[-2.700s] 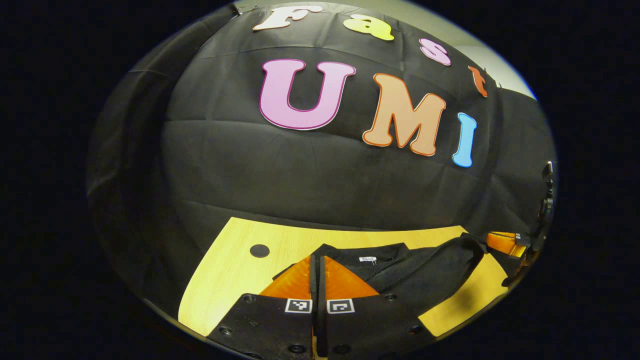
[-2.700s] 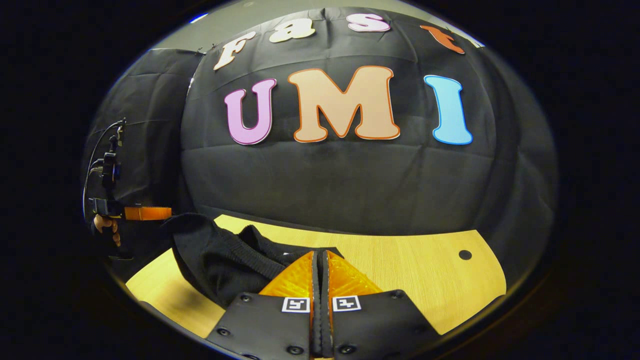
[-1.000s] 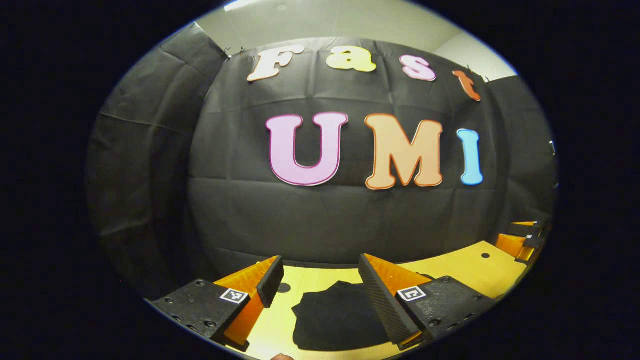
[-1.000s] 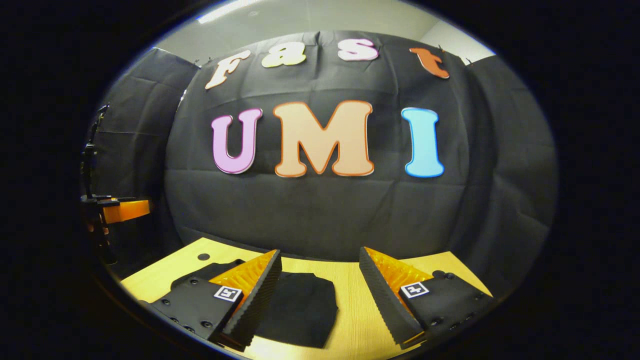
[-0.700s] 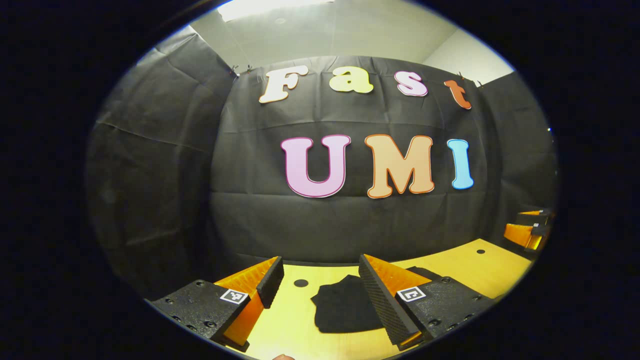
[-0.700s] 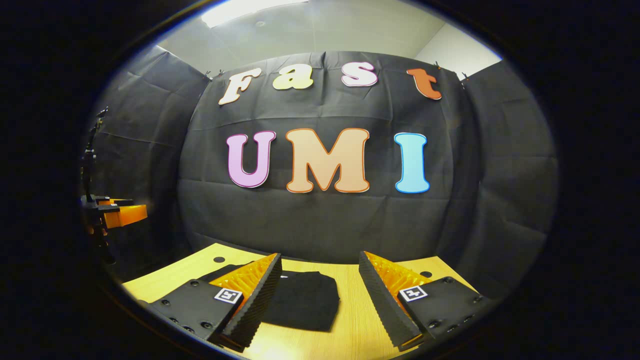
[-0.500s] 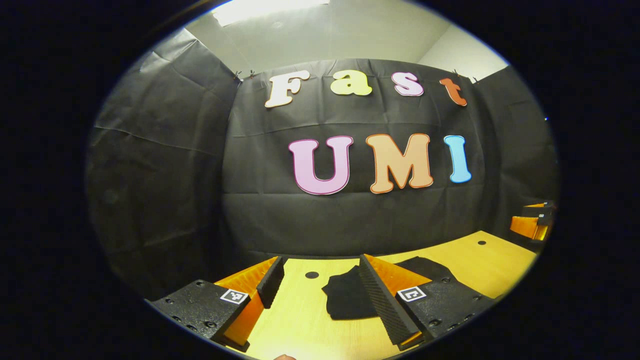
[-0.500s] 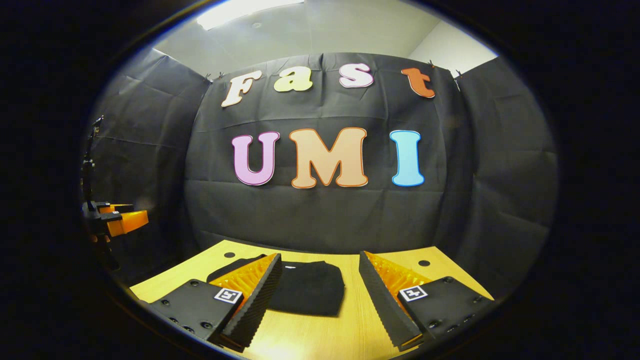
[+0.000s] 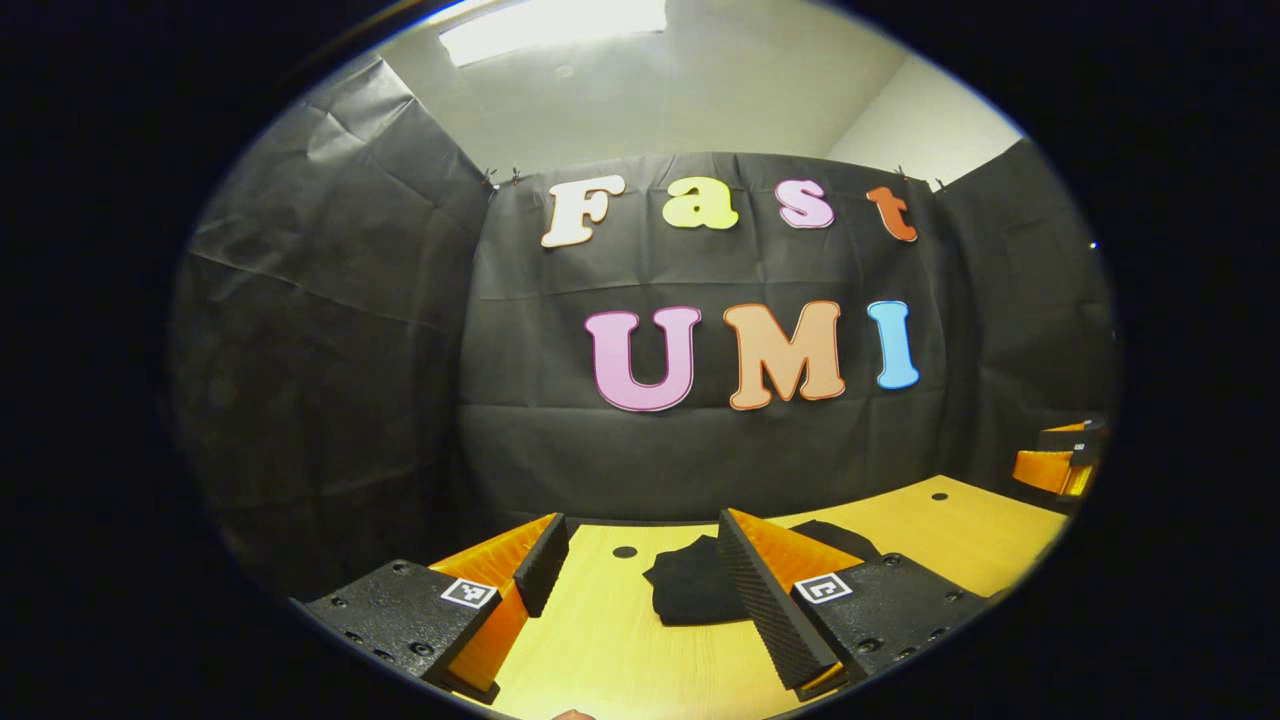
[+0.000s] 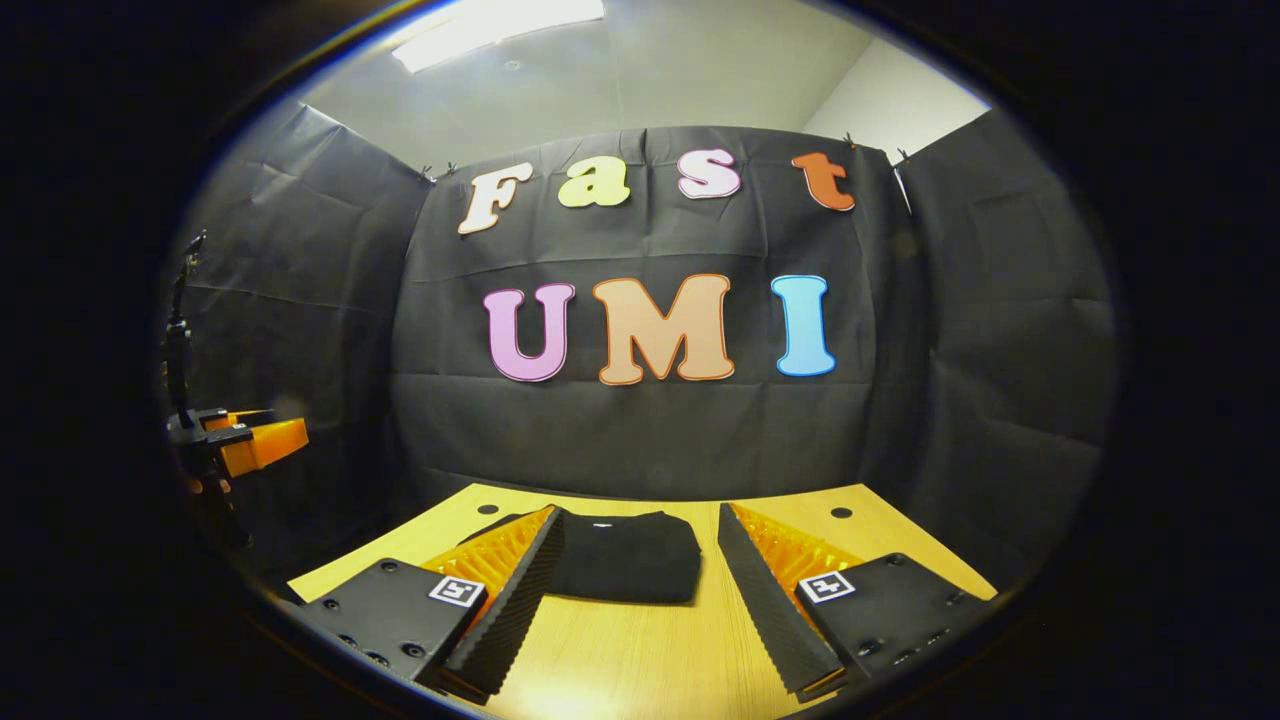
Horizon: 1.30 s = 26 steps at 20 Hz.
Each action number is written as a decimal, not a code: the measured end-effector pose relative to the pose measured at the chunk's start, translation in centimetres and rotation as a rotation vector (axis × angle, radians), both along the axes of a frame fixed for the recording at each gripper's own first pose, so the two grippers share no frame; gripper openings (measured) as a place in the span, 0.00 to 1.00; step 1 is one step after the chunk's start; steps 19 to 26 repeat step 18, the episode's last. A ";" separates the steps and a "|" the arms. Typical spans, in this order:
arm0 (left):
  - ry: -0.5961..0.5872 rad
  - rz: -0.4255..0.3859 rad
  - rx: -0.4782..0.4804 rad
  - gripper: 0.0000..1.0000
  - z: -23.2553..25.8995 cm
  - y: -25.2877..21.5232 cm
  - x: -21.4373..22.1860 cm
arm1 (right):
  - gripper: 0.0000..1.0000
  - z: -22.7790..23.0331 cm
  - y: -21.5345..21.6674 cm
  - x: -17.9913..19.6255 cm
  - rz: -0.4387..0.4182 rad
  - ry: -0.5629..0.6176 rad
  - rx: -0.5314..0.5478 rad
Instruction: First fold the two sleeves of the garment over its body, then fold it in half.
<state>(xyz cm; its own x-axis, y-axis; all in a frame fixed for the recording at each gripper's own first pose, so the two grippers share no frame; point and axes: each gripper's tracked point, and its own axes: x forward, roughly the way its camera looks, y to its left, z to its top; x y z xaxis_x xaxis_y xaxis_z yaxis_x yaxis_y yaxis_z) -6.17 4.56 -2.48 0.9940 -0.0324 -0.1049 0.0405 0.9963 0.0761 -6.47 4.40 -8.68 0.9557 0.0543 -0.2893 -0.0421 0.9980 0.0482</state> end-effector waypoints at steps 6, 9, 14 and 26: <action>-0.028 -0.025 -0.019 0.88 2.1 -1.0 -1.0 | 0.98 1.0 -0.8 -1.0 -0.012 -0.010 0.012; -0.035 -0.026 -0.021 0.92 2.6 -1.0 -0.9 | 0.98 1.7 -1.3 -0.7 -0.024 -0.021 0.014; -0.030 -0.034 -0.004 0.92 2.9 -1.6 -0.2 | 0.98 2.3 -2.0 -0.3 -0.035 -0.032 0.013; -0.036 -0.050 -0.023 0.96 3.0 -2.5 0.1 | 0.98 2.3 -1.7 0.2 -0.026 -0.034 0.000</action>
